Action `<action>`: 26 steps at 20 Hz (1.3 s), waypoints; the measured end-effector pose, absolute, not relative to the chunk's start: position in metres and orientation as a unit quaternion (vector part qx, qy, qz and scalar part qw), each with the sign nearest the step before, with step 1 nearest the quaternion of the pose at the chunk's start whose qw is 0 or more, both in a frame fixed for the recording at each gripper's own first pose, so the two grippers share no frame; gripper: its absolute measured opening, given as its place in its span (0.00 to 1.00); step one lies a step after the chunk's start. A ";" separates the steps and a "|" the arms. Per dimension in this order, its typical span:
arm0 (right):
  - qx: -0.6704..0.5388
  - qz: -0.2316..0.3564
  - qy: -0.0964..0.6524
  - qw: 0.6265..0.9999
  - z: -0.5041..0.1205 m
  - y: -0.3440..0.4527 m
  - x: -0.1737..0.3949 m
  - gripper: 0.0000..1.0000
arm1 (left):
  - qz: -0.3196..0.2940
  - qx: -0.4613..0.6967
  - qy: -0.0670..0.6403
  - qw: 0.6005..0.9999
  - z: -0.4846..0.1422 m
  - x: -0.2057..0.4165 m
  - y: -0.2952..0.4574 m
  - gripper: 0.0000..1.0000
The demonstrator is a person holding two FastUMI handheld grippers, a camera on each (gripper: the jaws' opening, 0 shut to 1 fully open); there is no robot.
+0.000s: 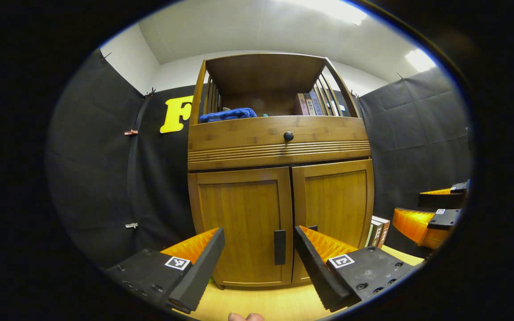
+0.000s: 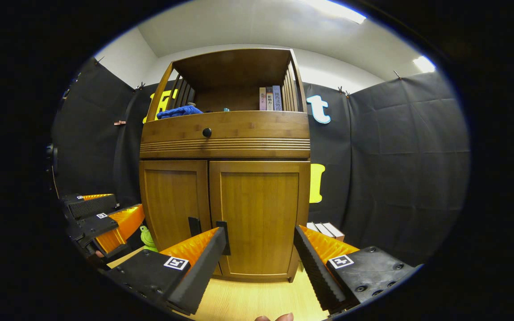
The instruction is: Open the right door of the double-door shoe cabinet with the right hand, and open the left door with the left hand.
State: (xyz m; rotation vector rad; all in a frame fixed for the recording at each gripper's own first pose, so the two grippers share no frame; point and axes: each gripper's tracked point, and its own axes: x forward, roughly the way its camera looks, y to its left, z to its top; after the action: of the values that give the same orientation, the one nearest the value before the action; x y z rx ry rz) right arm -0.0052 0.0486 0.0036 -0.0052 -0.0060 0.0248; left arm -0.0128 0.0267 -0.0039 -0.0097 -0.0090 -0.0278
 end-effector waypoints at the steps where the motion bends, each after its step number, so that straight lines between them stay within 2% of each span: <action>1: -0.001 0.014 -0.007 1.000 0.005 0.052 0.001 0.98 | -0.012 -0.006 -0.005 1.000 -0.003 -0.013 0.030 1.00; 3: 0.005 0.015 -0.008 1.000 0.004 0.059 0.017 0.98 | -0.014 -0.006 -0.007 1.000 -0.002 -0.011 0.034 0.97; 5: 0.013 0.018 -0.001 1.000 -0.003 0.068 0.036 0.95 | -0.013 -0.007 -0.008 1.000 -0.002 -0.008 0.040 1.00; 6: 0.018 0.021 0.003 1.000 -0.007 0.074 0.046 0.98 | -0.013 -0.008 -0.009 1.000 -0.004 -0.008 0.040 1.00; 7: 0.023 0.024 0.008 0.999 -0.014 0.080 0.056 0.98 | -0.012 -0.007 -0.009 1.000 -0.005 -0.006 0.043 0.97; 11: 0.025 0.039 0.039 0.998 -0.056 0.106 0.097 0.98 | -0.013 0.002 -0.006 1.000 -0.015 -0.003 0.056 0.97; 12: 0.025 0.041 0.047 0.998 -0.067 0.111 0.107 0.98 | -0.015 0.004 -0.001 1.000 -0.019 -0.001 0.058 1.00; 14: 0.028 0.042 0.062 0.997 -0.086 0.120 0.124 0.98 | -0.016 0.009 0.005 1.000 -0.025 0.001 0.062 0.97; 21: 0.036 0.031 0.097 0.994 -0.130 0.140 0.172 0.98 | -0.011 0.002 0.023 1.000 -0.042 0.010 0.078 0.97; 22: 0.039 0.026 0.104 0.993 -0.138 0.143 0.180 0.87 | -0.010 0.002 0.024 1.000 -0.044 0.010 0.080 1.00; 26: 0.046 0.007 0.118 0.992 -0.155 0.145 0.196 0.60 | -0.005 -0.003 0.026 1.000 -0.046 0.008 0.090 0.97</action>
State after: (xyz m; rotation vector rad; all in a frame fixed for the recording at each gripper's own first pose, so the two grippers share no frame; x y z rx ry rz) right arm 0.1964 0.1446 -0.1550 0.0931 0.2367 0.0140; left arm 0.0078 0.0898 -0.0465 -0.0057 0.0522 -0.0092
